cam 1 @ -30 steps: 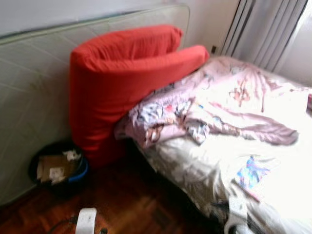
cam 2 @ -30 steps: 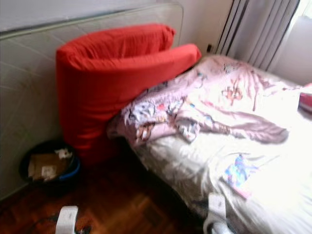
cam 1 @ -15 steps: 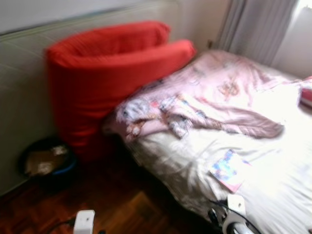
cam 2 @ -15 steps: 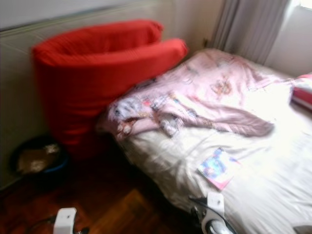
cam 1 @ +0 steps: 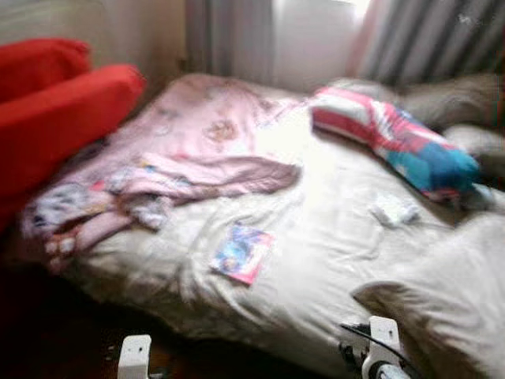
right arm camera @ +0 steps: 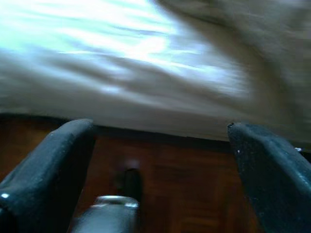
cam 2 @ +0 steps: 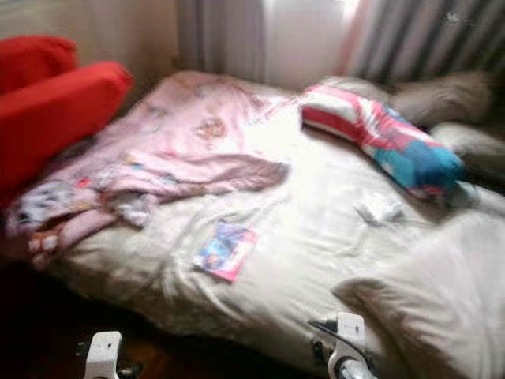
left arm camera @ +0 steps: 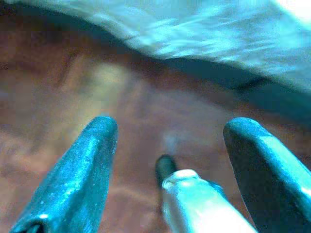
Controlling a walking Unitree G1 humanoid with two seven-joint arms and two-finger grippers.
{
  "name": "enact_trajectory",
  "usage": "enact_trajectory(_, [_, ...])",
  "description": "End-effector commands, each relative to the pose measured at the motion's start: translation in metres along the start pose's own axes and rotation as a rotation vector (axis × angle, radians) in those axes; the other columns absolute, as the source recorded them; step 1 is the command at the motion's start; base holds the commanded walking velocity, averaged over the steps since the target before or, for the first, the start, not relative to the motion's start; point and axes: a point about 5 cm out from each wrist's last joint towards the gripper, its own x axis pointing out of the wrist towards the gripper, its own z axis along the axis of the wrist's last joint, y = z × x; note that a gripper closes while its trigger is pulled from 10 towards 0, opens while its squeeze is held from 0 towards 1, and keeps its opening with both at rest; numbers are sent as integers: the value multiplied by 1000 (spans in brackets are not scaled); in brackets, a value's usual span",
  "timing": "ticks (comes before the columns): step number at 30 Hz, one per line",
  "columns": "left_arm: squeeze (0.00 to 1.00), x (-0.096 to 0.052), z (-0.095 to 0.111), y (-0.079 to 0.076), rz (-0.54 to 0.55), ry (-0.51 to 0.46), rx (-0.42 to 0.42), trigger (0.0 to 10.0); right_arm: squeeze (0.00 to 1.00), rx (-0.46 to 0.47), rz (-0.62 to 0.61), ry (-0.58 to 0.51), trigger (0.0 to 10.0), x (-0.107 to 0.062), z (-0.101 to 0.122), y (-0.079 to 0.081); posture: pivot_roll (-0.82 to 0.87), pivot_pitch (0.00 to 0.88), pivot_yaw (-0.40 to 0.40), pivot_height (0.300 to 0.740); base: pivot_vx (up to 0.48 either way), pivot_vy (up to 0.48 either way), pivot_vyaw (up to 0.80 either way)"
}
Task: Clean up the room
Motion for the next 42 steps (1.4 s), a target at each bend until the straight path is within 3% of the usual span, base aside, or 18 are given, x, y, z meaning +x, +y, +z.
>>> enact_trajectory(1, [0, -2, -9, 8, 21, 30, 1, 10000, 0, 13, 11, -7, 10000, 1, 2, 6, 47, 0, -29, 740, 0, -371, -775])
enact_trajectory(9, [0, -2, -8, 9, 19, 28, 3, 10000, 0, 13, 7, -18, 10000, 1, 3, 6, 45, 0, -27, 740, 0, -372, -291])
enact_trajectory(15, [0, -2, -8, 9, 18, 27, 5, 10000, 0, 63, -9, -20, 10000, 1, 2, 6, 44, 0, -24, 740, 0, -371, 0])
enact_trajectory(23, [0, -2, -8, 10, 22, 25, -3, 10000, 0, 101, -22, -32, 10000, 1, 2, 7, 39, 0, -17, 740, 0, 0, -617])
enact_trajectory(38, [0, -3, -1, 11, 32, -61, 15, 10000, 0, 189, -6, -155, 10000, -1, 10, 7, 12, 0, -11, 740, 0, 0, 0])
enact_trajectory(42, [0, -5, 2, 13, 49, -127, 1, 10000, 0, 172, 22, -280, 10000, 0, 44, 10, -16, 0, -11, 740, 0, 0, 0])
